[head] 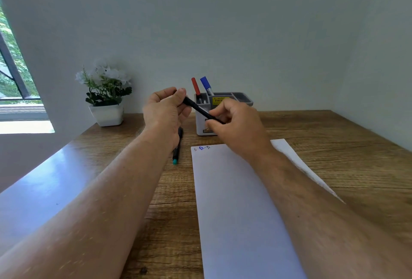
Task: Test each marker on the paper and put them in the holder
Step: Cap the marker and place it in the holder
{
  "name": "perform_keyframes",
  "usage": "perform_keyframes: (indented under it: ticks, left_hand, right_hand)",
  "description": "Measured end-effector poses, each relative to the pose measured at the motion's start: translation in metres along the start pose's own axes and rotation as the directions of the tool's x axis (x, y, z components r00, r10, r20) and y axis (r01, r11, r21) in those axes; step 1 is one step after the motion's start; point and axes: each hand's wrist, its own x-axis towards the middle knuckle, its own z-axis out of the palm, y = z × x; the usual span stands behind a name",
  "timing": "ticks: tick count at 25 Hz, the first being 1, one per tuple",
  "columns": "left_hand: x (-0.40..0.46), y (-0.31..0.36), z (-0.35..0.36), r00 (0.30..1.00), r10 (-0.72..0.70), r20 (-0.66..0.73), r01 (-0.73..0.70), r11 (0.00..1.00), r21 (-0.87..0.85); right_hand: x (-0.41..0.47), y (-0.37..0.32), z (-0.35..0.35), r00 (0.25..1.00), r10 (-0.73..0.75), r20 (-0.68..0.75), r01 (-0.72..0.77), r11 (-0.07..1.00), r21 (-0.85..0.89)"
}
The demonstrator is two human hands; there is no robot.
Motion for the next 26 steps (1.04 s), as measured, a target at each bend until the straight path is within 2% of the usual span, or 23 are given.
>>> perform_keyframes:
  ticks: [3, 8, 15, 18, 23, 26]
  left_hand:
    - [0.003, 0.000, -0.001, 1.000, 0.023, 0.013, -0.022, 1.000, -0.012]
    - [0.009, -0.003, -0.004, 1.000, 0.026, 0.016, -0.026, 1.000, -0.014]
    - [0.005, -0.007, 0.001, 0.997, 0.057, 0.049, -0.059, 0.998, 0.035]
    - [-0.001, -0.011, 0.005, 0.987, 0.072, 0.141, -0.091, 0.986, 0.138]
    - [-0.010, -0.010, 0.006, 0.954, 0.200, 0.225, -0.265, 0.913, 0.310]
    - [-0.019, -0.005, 0.008, 0.889, 0.359, 0.283, -0.448, 0.808, 0.383]
  right_hand:
    - [0.001, 0.001, 0.007, 0.999, -0.053, -0.014, 0.053, 0.999, 0.009]
    - [0.004, -0.002, 0.014, 1.000, -0.029, 0.002, 0.029, 0.999, 0.014]
    - [0.005, -0.003, 0.008, 0.992, 0.127, 0.018, -0.128, 0.980, 0.149]
    - [0.005, -0.003, 0.008, 0.990, 0.144, 0.005, -0.143, 0.978, 0.154]
    - [0.004, 0.002, 0.009, 0.983, 0.183, -0.006, -0.181, 0.976, 0.120]
    - [0.007, 0.012, 0.003, 0.965, 0.242, -0.100, -0.248, 0.967, -0.056]
